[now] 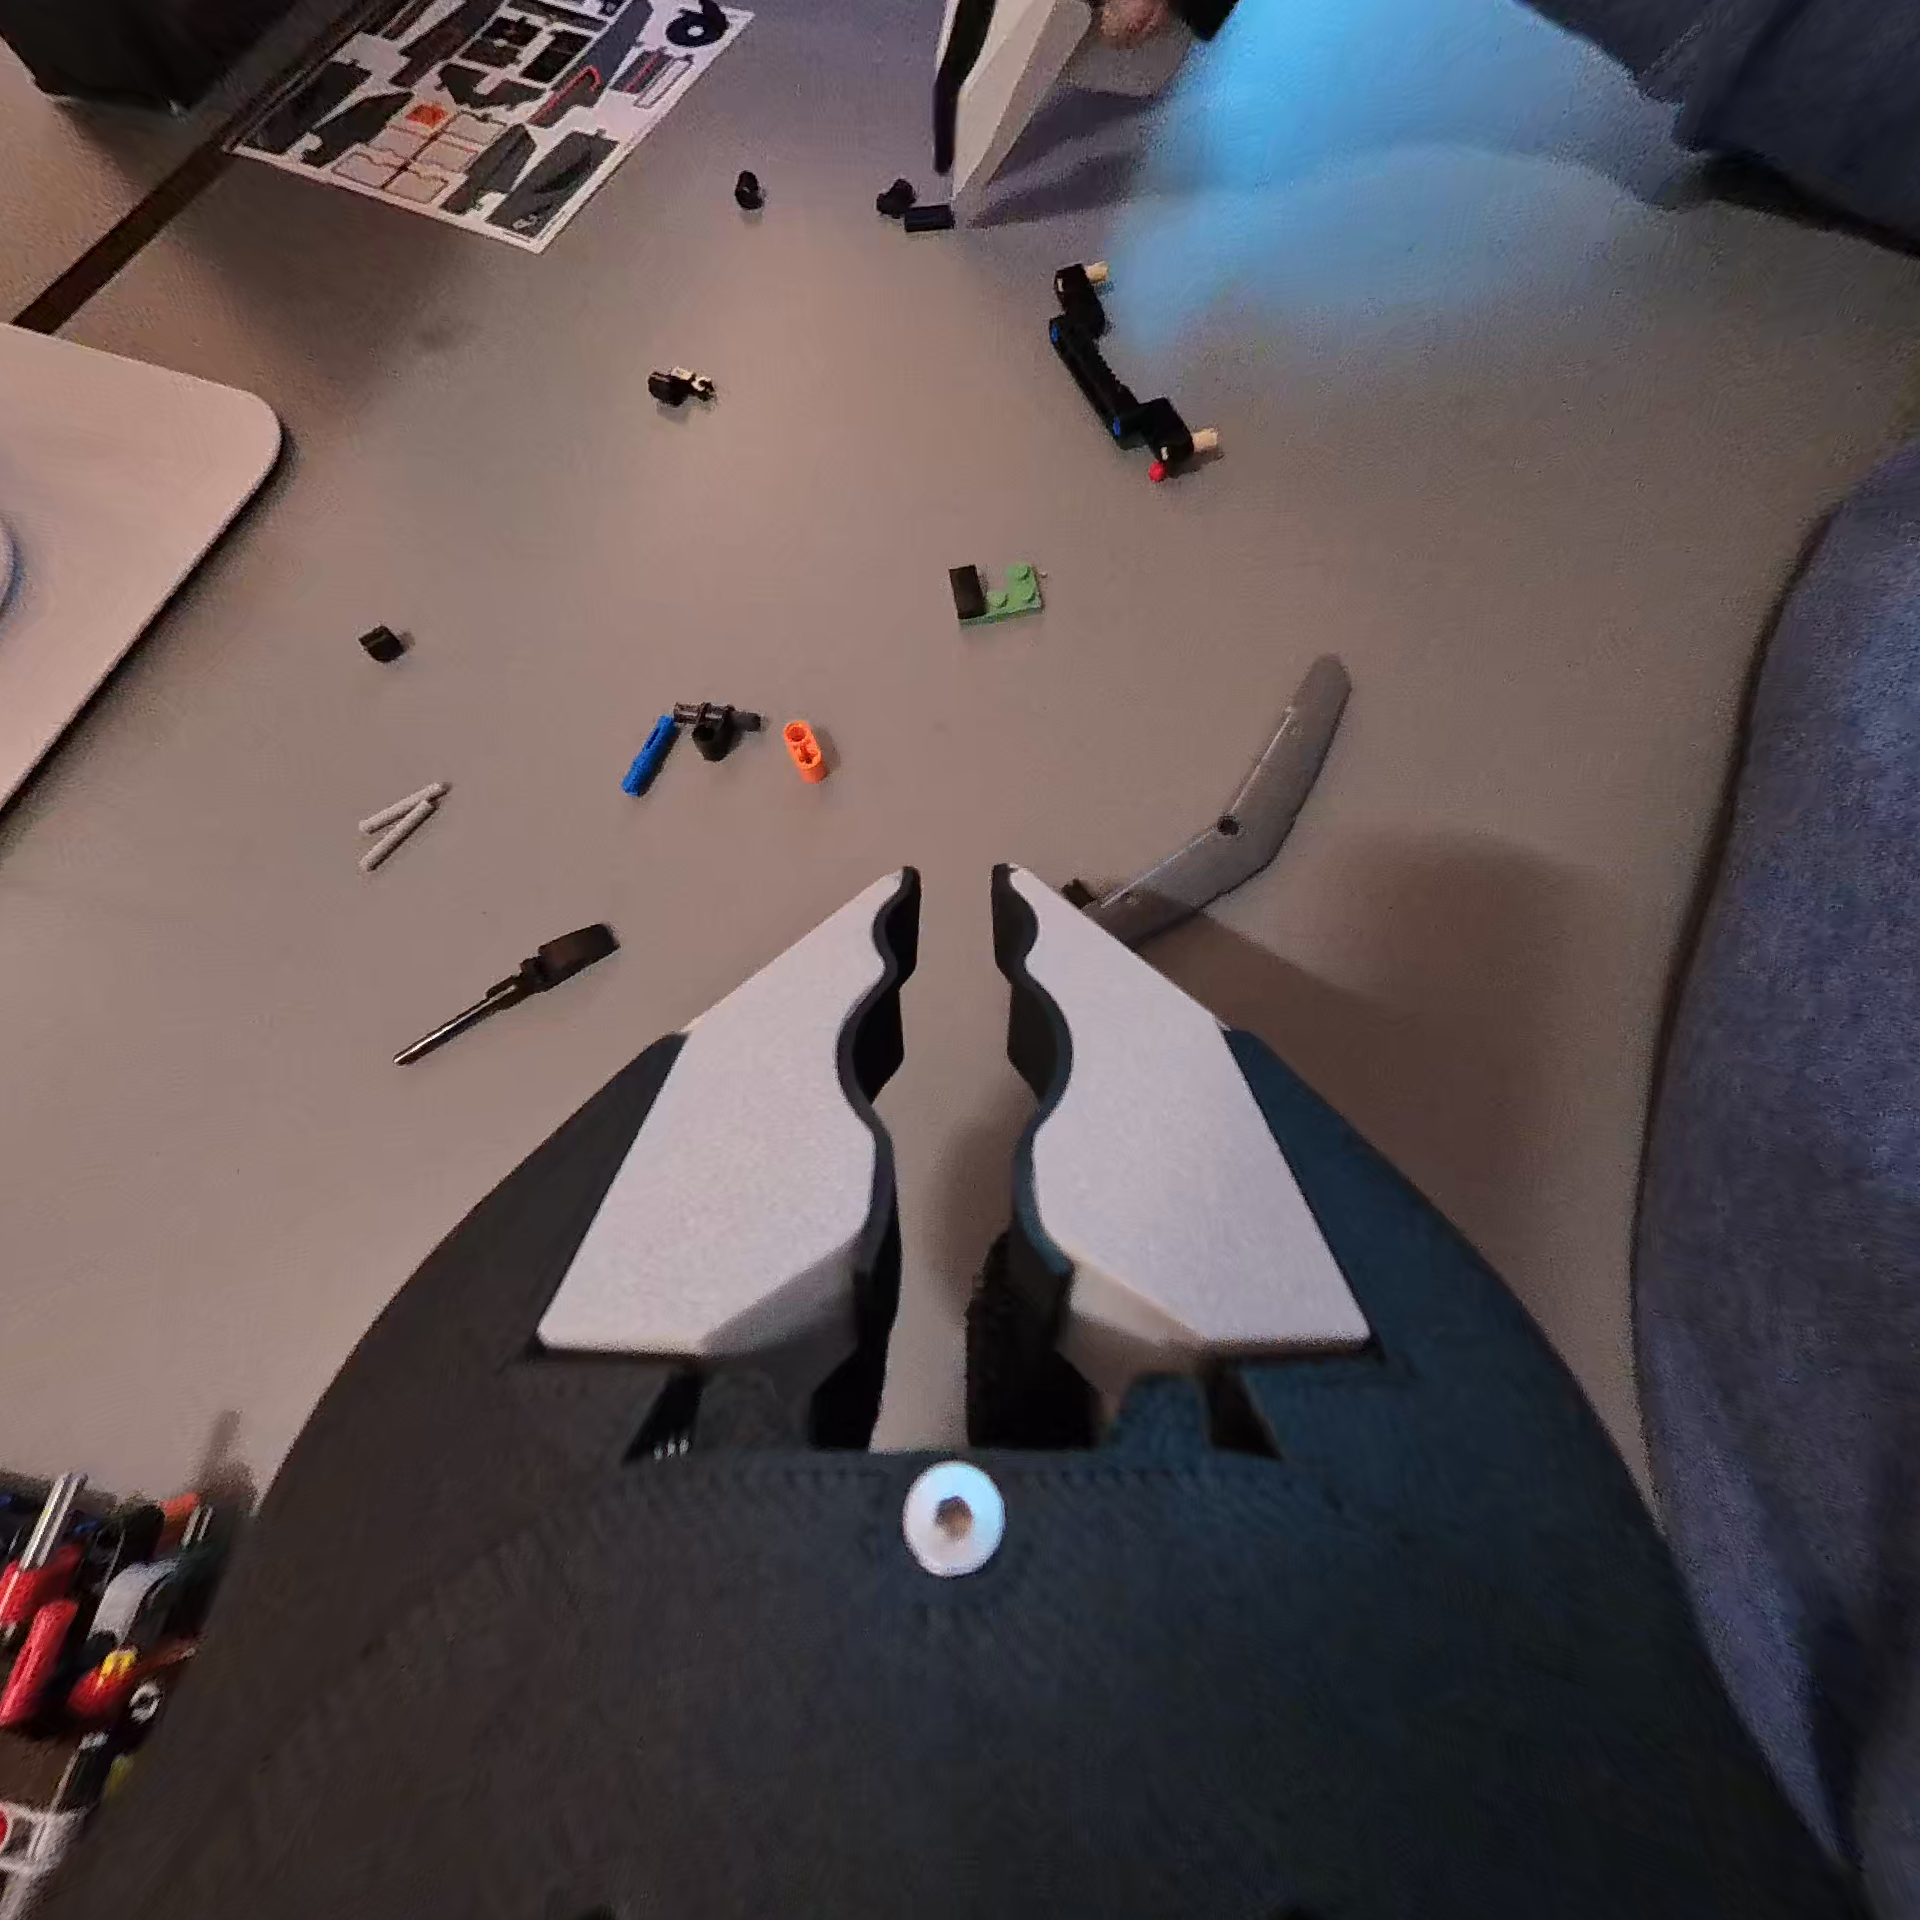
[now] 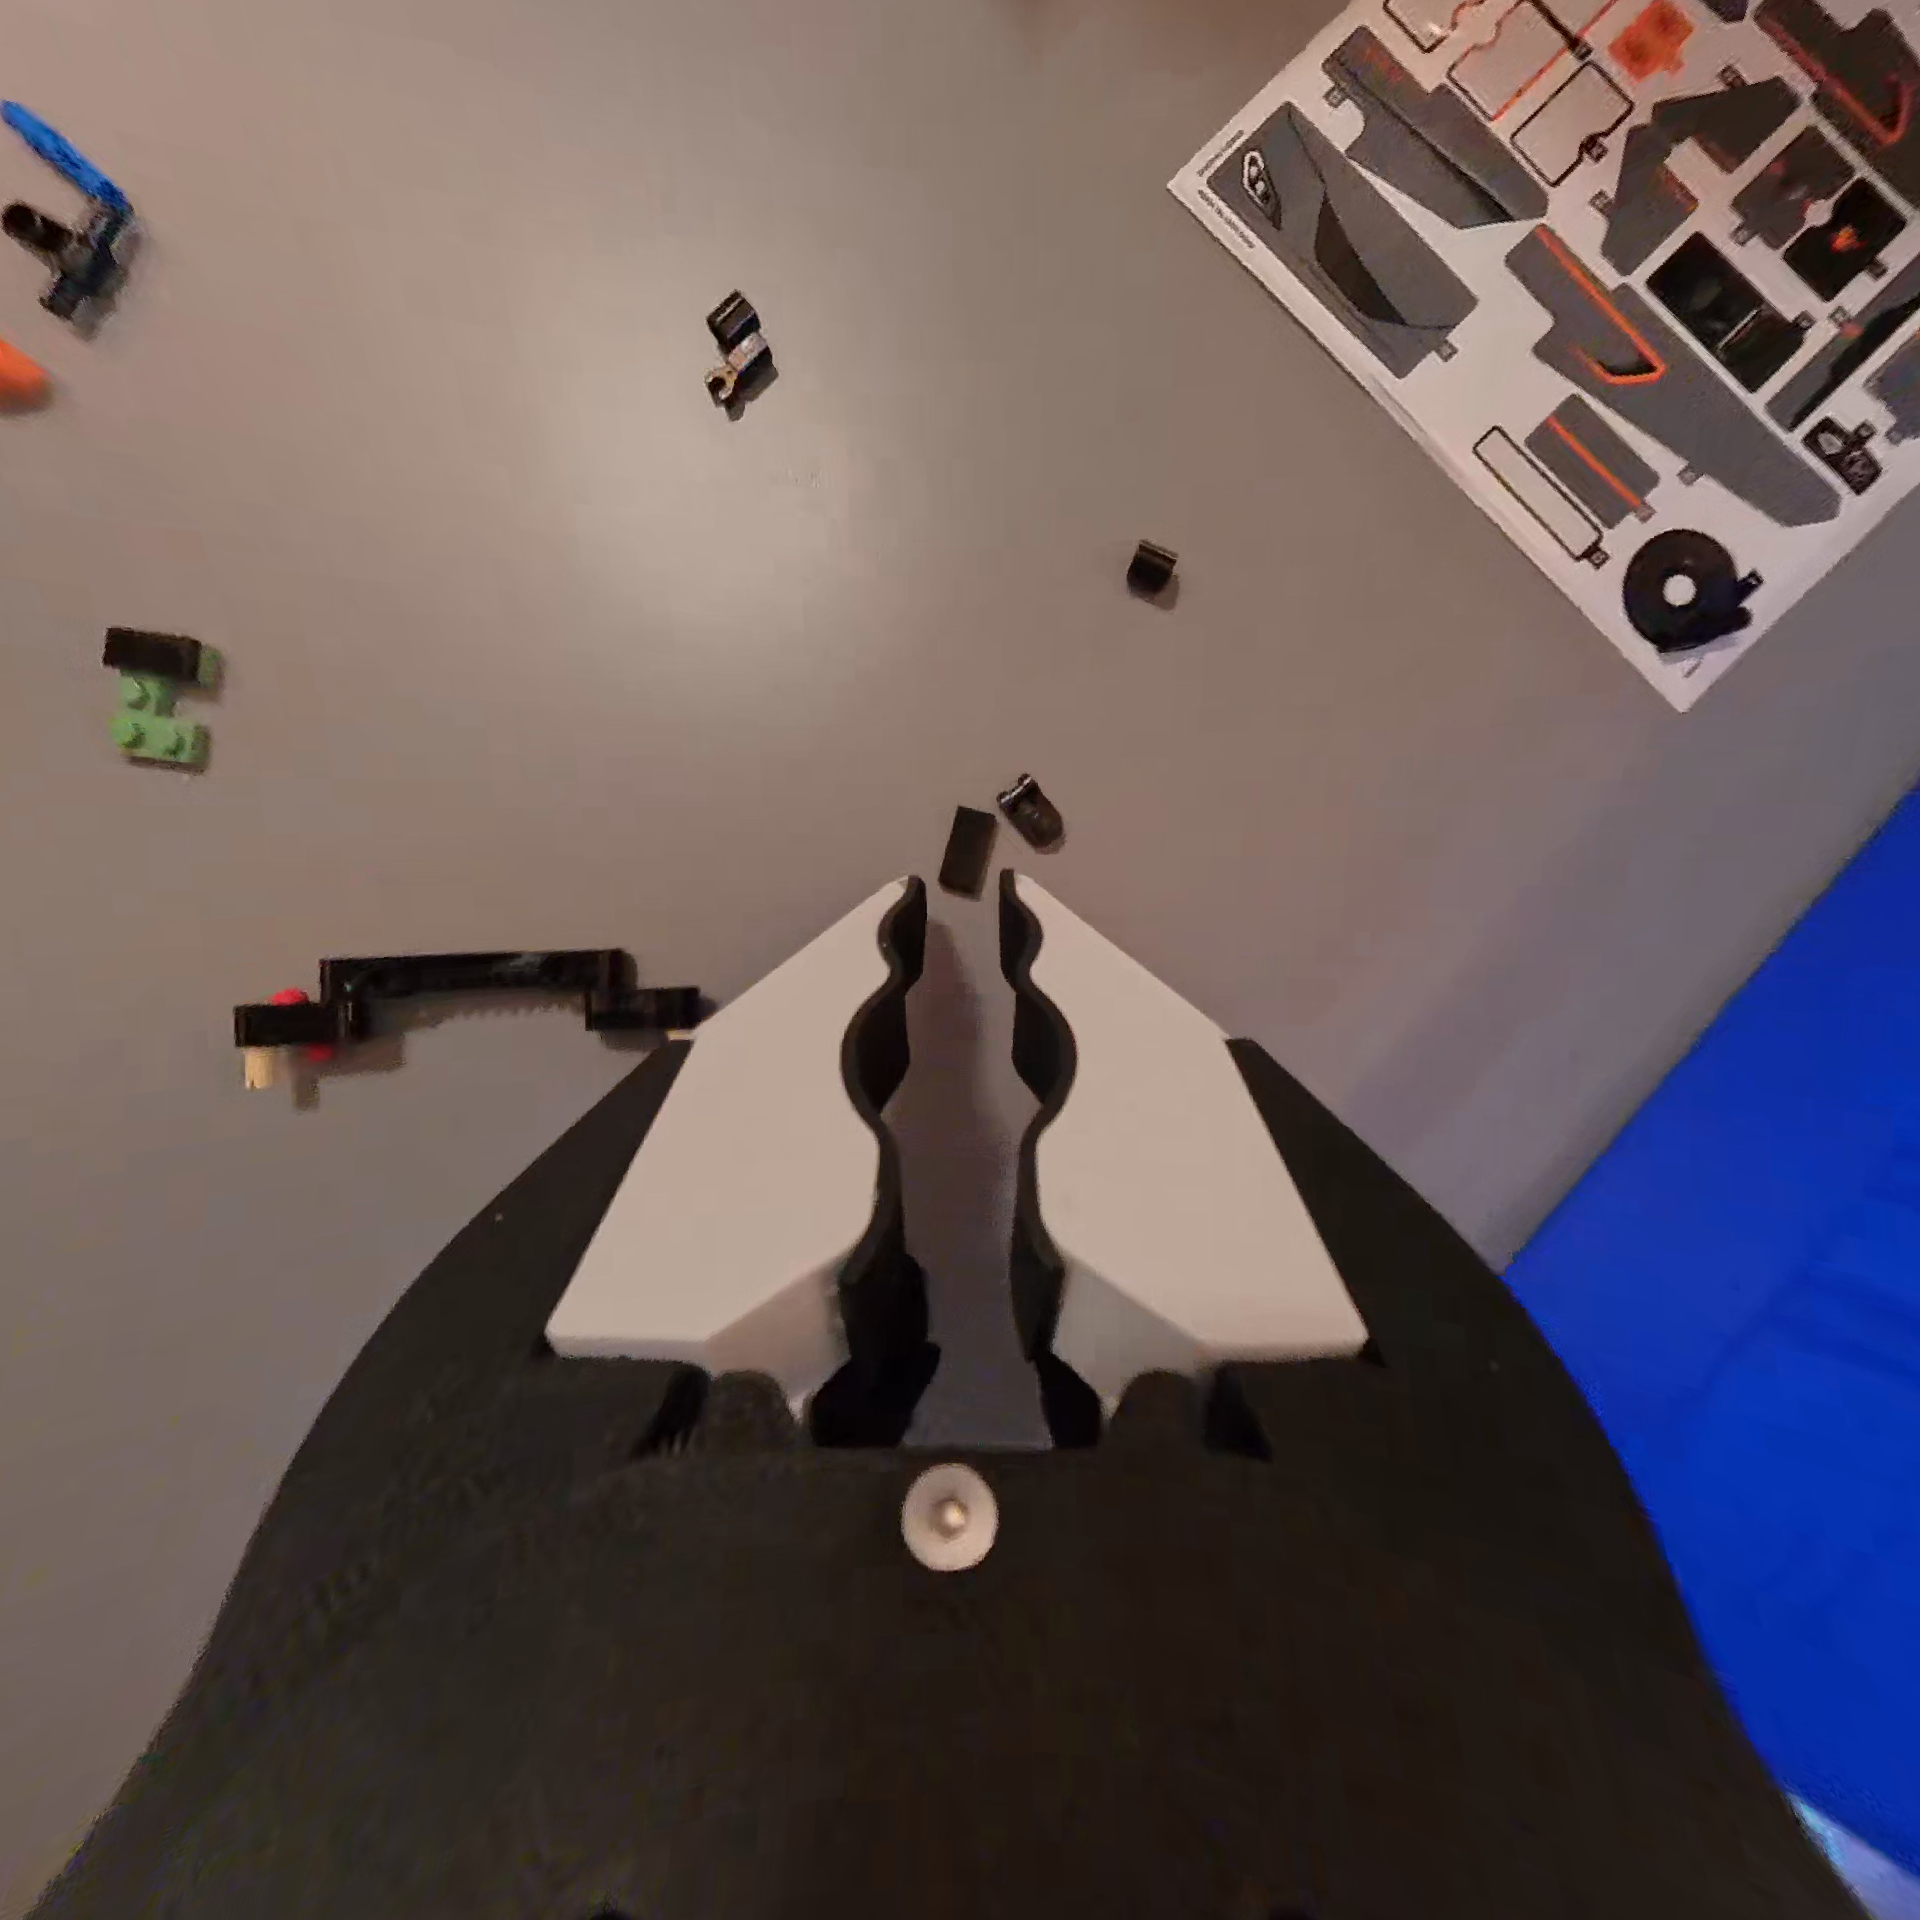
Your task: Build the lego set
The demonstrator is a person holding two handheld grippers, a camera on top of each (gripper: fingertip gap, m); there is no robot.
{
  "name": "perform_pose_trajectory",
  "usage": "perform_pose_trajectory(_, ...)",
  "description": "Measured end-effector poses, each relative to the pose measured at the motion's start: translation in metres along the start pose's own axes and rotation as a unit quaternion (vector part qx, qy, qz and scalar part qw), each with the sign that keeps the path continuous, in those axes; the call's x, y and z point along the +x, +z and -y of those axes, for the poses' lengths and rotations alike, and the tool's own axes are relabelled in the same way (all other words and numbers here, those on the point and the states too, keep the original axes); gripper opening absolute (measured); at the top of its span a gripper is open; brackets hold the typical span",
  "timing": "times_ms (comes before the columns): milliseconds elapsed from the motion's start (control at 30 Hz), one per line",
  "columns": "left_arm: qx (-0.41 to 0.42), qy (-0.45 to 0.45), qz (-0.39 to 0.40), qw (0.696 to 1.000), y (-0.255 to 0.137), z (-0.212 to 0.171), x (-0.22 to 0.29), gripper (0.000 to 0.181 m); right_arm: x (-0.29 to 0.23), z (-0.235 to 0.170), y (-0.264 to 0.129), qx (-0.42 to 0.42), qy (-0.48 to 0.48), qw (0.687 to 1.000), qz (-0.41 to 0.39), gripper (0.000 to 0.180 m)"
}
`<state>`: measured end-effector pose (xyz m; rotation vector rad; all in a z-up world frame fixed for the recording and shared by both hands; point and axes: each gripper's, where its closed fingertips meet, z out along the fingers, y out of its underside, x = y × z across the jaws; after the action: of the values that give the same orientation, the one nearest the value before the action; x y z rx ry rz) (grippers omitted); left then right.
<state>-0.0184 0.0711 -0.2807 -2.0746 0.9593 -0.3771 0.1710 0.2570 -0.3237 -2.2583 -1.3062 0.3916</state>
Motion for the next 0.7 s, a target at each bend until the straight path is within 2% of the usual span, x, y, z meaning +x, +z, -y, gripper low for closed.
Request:
perform_pose_trajectory(333,-0.006,0.005,-0.012,1.0,0.011,0.002,0.005,0.011,0.0,0.0,0.01,0.018,0.007,0.999,0.029,0.005)
perform_pose_trajectory(700,0.003,-0.003,-0.009,1.0,0.025,0.014,0.005,0.012,-0.042,0.025,-0.012,0.07,-0.05,0.993,0.078,0.005)
